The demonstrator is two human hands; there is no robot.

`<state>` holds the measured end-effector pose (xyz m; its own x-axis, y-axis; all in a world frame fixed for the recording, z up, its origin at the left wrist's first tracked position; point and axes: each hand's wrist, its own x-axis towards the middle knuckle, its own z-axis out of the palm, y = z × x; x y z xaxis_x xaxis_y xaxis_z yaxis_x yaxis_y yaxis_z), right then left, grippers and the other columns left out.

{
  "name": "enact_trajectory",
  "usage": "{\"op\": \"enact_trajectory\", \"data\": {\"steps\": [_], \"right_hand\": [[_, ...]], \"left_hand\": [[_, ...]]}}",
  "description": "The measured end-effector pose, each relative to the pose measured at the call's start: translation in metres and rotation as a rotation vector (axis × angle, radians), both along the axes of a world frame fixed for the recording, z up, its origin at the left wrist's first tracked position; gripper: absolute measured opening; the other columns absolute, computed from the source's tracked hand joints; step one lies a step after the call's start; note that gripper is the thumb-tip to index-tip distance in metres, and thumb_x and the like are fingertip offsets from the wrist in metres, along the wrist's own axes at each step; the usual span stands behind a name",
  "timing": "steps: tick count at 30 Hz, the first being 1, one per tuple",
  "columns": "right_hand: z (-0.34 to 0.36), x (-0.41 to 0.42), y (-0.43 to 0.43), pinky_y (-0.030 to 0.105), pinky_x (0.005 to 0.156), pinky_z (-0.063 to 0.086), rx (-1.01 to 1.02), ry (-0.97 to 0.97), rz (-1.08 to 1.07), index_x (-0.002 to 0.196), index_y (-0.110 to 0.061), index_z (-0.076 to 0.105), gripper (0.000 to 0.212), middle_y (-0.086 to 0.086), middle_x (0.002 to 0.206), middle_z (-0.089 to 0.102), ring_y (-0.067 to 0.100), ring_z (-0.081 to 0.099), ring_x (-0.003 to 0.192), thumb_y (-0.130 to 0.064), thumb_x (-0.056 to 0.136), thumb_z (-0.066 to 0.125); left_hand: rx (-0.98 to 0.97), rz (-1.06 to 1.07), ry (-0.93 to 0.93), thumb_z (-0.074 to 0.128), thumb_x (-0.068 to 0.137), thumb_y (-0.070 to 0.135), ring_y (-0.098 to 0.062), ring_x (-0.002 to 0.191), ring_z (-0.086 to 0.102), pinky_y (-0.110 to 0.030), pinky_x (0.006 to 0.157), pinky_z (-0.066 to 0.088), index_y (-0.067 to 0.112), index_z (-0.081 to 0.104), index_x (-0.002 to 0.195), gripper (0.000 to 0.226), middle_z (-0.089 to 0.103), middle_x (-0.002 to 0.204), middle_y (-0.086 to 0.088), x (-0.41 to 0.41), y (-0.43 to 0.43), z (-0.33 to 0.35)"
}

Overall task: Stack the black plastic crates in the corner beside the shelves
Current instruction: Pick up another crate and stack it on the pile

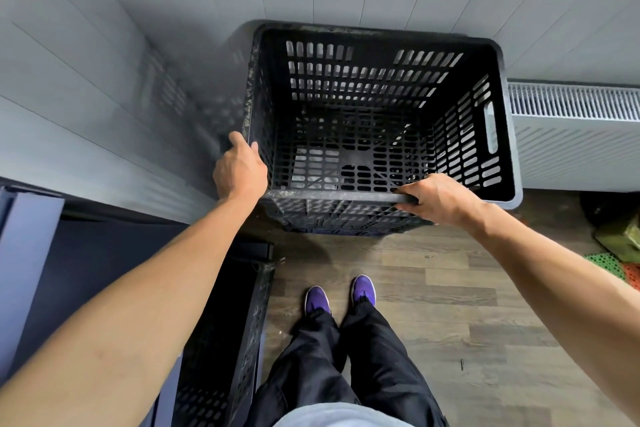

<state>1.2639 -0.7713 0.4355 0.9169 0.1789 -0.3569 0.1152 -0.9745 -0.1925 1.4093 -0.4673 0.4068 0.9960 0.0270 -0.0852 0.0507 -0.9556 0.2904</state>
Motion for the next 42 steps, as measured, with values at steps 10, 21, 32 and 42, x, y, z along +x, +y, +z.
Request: {"op": "enact_trajectory", "data": {"steps": [10, 21, 32, 42], "right_hand": [[-0.002, -0.003, 0.005, 0.030, 0.069, 0.054, 0.002, -0.007, -0.044, 0.103, -0.022, 0.071, 0.023, -0.002, 0.083, 0.073, 0.022, 0.068, 0.075, -0.040, 0.091, 0.061], [-0.003, -0.001, 0.010, 0.031, 0.069, 0.049, -0.075, 0.008, -0.094, 0.101, -0.028, 0.068, 0.022, -0.003, 0.085, 0.072, 0.023, 0.066, 0.079, -0.046, 0.091, 0.059], [-0.011, 0.004, 0.050, 0.035, 0.061, 0.050, -0.035, -0.075, -0.078, 0.098, -0.024, 0.061, 0.027, 0.000, 0.084, 0.068, 0.027, 0.066, 0.078, -0.049, 0.093, 0.051], [-0.022, 0.019, 0.057, 0.036, 0.062, 0.054, -0.068, -0.101, -0.097, 0.099, -0.026, 0.064, 0.026, -0.001, 0.079, 0.069, 0.026, 0.065, 0.070, -0.048, 0.095, 0.050]], "left_hand": [[-0.006, 0.010, -0.002, 0.033, 0.105, 0.032, -0.041, 0.077, 0.064, -0.046, 0.058, 0.050, 0.005, 0.038, 0.109, 0.028, 0.068, 0.091, -0.023, -0.009, 0.003, 0.003], [0.016, 0.009, 0.027, 0.030, 0.106, 0.033, -0.035, 0.069, 0.055, -0.040, 0.057, 0.037, 0.005, 0.038, 0.113, 0.029, 0.064, 0.089, -0.017, -0.005, -0.001, 0.006], [0.026, -0.008, -0.011, 0.032, 0.106, 0.032, -0.033, 0.066, 0.056, -0.040, 0.052, 0.041, 0.004, 0.039, 0.113, 0.030, 0.067, 0.089, -0.020, 0.000, 0.002, 0.001], [0.044, -0.047, -0.015, 0.031, 0.106, 0.035, -0.038, 0.076, 0.064, -0.041, 0.056, 0.047, 0.004, 0.037, 0.125, 0.037, 0.068, 0.091, -0.021, 0.016, 0.002, -0.005]]}}
